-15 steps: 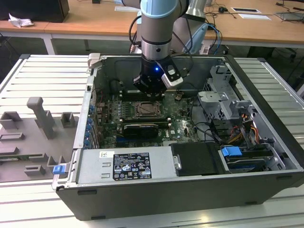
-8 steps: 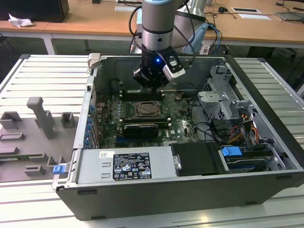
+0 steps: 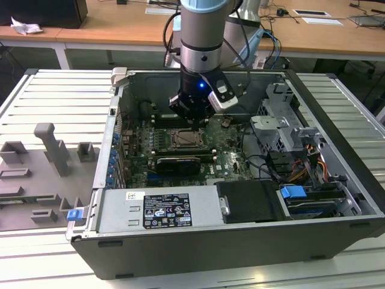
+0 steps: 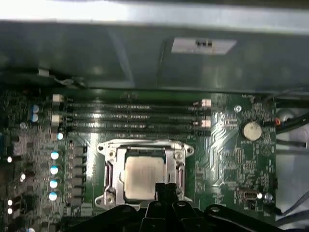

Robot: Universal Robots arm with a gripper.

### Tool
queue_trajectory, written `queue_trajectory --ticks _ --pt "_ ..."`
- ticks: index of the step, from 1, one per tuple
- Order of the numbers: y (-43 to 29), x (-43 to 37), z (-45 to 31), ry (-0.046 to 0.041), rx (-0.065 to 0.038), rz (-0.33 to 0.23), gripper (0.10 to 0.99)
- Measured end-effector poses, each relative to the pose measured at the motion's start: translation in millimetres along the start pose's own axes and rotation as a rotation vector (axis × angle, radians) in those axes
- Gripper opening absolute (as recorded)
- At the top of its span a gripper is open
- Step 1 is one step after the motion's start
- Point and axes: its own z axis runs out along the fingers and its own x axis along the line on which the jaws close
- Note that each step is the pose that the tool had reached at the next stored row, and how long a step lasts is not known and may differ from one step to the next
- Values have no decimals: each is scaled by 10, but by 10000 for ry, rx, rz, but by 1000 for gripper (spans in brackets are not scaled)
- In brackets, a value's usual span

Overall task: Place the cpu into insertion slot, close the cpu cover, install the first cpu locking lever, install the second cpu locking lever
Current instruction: 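Install the second cpu locking lever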

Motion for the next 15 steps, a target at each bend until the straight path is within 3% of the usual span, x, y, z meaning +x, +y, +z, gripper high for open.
queue_trajectory --ticks 5,10,12,15 --pt "-181 8 49 39 -11 -10 106" --pt "-281 36 47 44 -69 -139 106" --pt "-297 78 47 45 -100 -168 106" --pt "-295 292 46 43 -120 -171 106"
